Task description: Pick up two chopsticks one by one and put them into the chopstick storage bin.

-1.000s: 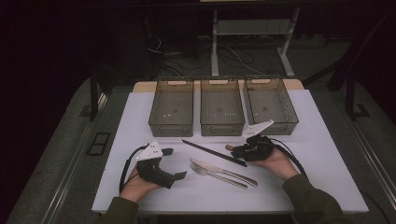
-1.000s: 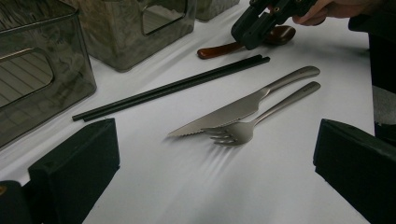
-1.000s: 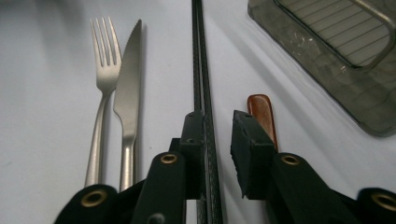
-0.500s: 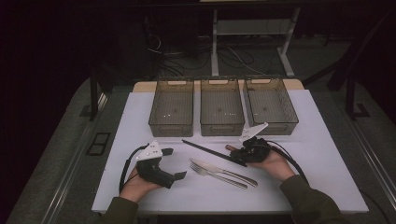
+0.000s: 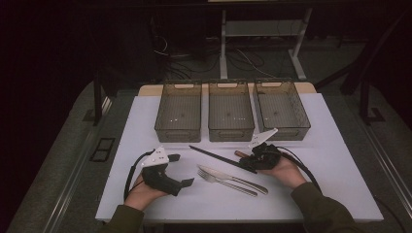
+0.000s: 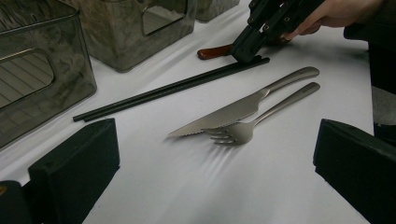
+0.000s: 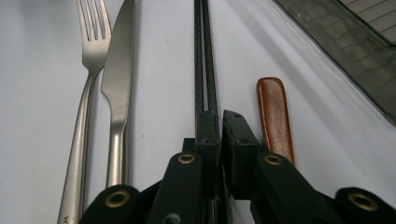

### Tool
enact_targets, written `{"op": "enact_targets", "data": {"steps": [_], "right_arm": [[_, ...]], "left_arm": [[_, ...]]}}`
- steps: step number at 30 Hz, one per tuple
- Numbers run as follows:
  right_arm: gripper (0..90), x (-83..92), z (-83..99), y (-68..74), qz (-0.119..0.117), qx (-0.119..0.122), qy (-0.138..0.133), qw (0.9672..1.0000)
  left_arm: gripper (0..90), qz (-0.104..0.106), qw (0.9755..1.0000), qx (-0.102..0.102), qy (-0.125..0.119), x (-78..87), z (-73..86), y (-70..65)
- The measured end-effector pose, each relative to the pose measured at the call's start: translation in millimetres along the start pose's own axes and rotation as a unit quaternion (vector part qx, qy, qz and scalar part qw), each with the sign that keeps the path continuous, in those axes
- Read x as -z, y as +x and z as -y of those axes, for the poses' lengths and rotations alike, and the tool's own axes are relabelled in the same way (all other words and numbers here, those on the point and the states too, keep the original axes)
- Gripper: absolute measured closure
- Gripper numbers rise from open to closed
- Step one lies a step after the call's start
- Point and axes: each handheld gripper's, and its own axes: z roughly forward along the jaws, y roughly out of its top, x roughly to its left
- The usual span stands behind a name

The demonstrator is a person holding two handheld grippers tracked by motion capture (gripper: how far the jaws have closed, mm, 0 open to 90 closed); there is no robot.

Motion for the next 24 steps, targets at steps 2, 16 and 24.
{"op": "enact_targets", "data": {"steps": [2, 16, 24], "right_arm": [[83.6, -0.2, 0.2, -0.3, -0.001, -0.001, -0.001, 1.0000], [83.1, -3.8, 4.4, -0.8, 0.002, 0.005, -0.004, 1.0000], [84.0, -3.9, 5.0, -0.3, 0.005, 0.013, -0.005, 0.9999]], "left_arm": [[0.0, 0.000, 1.0000, 0.000, 0.000, 0.1, 0.0, 0.1], [0.0, 0.000, 1.0000, 0.000, -0.001, 0.3, -0.1, -0.3], [0.0, 0.000, 1.0000, 0.001, 0.000, 0.2, 0.0, -0.6]]}}
